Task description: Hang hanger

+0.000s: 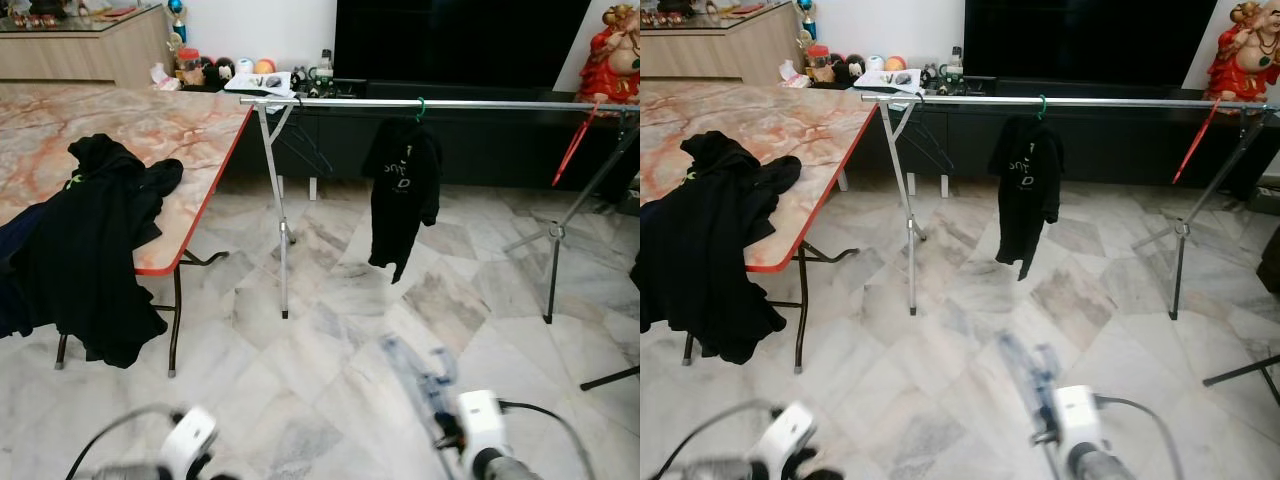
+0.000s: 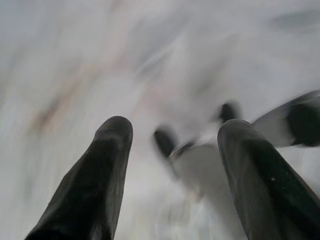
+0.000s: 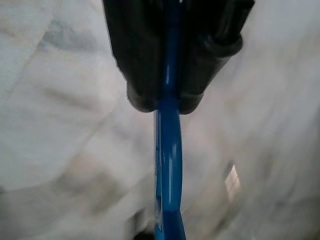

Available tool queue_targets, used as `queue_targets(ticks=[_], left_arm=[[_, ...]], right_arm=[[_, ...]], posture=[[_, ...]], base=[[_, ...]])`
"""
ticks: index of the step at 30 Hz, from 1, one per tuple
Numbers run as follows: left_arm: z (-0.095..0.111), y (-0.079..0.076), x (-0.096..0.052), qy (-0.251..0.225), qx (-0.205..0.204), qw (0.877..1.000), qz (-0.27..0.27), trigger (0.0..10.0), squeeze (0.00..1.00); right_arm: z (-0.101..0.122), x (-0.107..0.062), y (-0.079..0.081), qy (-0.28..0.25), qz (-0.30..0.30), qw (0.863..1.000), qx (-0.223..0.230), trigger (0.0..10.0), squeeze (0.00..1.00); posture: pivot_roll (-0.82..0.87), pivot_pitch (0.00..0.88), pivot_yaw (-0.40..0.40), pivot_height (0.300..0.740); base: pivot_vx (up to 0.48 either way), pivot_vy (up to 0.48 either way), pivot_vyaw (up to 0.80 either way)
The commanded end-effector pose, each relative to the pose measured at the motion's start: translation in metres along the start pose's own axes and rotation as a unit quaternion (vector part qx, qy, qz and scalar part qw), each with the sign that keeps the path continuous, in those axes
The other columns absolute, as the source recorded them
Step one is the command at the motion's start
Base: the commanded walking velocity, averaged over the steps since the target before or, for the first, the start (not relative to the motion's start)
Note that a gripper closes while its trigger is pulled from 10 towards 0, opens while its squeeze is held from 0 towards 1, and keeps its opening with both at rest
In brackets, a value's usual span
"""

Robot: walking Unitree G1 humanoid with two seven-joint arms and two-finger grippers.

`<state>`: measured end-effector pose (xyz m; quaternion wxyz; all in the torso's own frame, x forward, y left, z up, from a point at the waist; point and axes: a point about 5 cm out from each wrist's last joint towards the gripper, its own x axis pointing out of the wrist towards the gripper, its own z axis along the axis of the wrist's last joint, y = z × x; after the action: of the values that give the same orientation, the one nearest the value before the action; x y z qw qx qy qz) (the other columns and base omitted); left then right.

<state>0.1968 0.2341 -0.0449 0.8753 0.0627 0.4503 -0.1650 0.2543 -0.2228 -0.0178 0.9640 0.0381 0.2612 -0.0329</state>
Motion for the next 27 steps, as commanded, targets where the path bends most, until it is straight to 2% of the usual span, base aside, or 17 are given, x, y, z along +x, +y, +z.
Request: queue_targets(ticks=[1, 2, 3, 4, 5, 6, 7, 8, 9, 14, 19, 27], left_arm=[[-0.014, 0.004, 0.000, 0.009, -0.027, 0.999, 0.041, 10.0, 0.00], [-0.025, 0.004, 0.000, 0.019, -0.044, 0.997, 0.060, 10.0, 0.00], [-0.045, 0.001, 0.000, 0.043, -0.070, 0.992, 0.093, 10.0, 0.00], [-0.045, 0.001, 0.000, 0.043, -0.070, 0.992, 0.093, 10.0, 0.00], [-0.063, -0.004, -0.001, 0.067, -0.085, 0.988, 0.106, 10.0, 0.00], [-0.069, -0.006, -0.002, 0.076, -0.089, 0.987, 0.110, 10.0, 0.00], [-0.076, -0.008, -0.002, 0.085, -0.098, 0.985, 0.116, 10.0, 0.00], [-0.081, -0.010, -0.003, 0.090, -0.104, 0.983, 0.120, 10.0, 0.00], [-0.088, -0.014, -0.003, 0.098, -0.118, 0.980, 0.124, 10.0, 0.00], [-0.092, -0.022, -0.001, 0.093, -0.138, 0.979, 0.118, 10.0, 0.00], [-0.084, -0.028, 0.005, 0.090, -0.097, 0.986, 0.102, 10.0, 0.00], [-0.076, -0.027, 0.009, 0.085, -0.087, 0.988, 0.100, 10.0, 0.00]], right_arm=[[0.000, -0.002, 0.000, -0.020, -0.032, 0.999, 0.037, 0.0, 0.00], [-0.001, -0.003, 0.001, -0.029, -0.049, 0.997, 0.058, 0.0, 0.00], [-0.003, -0.006, 0.004, -0.038, -0.072, 0.993, 0.088, 0.0, 0.00], [-0.003, -0.006, 0.004, -0.038, -0.072, 0.993, 0.088, 0.0, 0.00], [-0.005, -0.008, 0.009, -0.042, -0.077, 0.992, 0.093, 0.0, 0.00], [-0.006, -0.008, 0.011, -0.043, -0.080, 0.991, 0.093, 0.0, 0.00], [-0.008, -0.009, 0.013, -0.043, -0.083, 0.991, 0.097, 1.9, 0.00], [-0.009, -0.010, 0.014, -0.042, -0.085, 0.990, 0.100, 1.9, 0.00], [-0.011, -0.011, 0.015, -0.043, -0.088, 0.990, 0.103, 10.0, 0.00], [-0.013, -0.015, 0.013, -0.046, -0.101, 0.987, 0.112, 10.0, 0.00], [-0.004, -0.015, 0.014, -0.073, -0.106, 0.984, 0.119, 10.0, 0.00], [-0.005, -0.014, 0.016, -0.068, -0.118, 0.983, 0.121, 10.0, 0.00]], posture=[[0.10, 0.043, -0.007, 0.740], [0.10, 0.038, -0.006, 0.740], [0.09, 0.032, -0.004, 0.740], [0.09, 0.032, -0.004, 0.740], [0.09, 0.025, -0.005, 0.740], [0.09, 0.022, -0.005, 0.740], [0.09, 0.014, -0.003, 0.740], [0.09, 0.014, -0.003, 0.740], [0.09, 0.005, -0.004, 0.740], [0.09, 0.000, -0.010, 0.740], [0.07, 0.000, 0.002, 0.740], [0.07, 0.000, 0.012, 0.740]], base=[[0.000, 0.000, 0.00], [0.000, 0.000, 0.00], [0.000, 0.000, 0.00], [0.000, 0.000, 0.00], [0.000, 0.000, 0.00], [0.000, 0.000, 0.00], [0.000, 0.000, 0.00], [0.000, 0.000, 0.00], [0.000, 0.000, 0.00], [0.000, 0.000, 0.00], [0.270, 0.000, 0.00], [0.389, 0.000, 0.00]])
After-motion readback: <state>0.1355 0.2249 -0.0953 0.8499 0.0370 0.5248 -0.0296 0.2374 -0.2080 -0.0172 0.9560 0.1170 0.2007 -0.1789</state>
